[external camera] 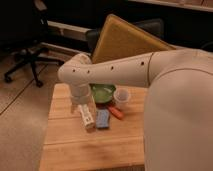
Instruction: Place the white sponge in the ceramic bowl
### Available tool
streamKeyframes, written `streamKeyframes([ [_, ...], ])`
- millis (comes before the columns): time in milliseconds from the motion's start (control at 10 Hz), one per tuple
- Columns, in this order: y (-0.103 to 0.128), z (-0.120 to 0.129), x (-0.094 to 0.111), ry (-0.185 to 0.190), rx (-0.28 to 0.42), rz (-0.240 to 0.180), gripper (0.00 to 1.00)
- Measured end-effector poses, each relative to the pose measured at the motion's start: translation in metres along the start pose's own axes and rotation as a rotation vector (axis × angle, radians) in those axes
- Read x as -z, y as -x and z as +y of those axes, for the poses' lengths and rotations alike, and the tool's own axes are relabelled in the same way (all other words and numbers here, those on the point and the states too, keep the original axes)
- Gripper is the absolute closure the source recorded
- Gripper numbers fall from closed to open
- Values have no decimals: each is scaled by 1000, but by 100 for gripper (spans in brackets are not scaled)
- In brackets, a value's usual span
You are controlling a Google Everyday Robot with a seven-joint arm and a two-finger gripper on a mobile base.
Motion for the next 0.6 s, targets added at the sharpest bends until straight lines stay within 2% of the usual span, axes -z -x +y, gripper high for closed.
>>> streamKeyframes([
  [200, 2, -4, -1, -6, 2, -17, 35],
  [400, 16, -22, -2, 2, -8, -91, 35],
  [500, 27, -40, -2, 35, -32, -154, 35],
  [600, 33, -60, -4, 65, -74, -194, 35],
])
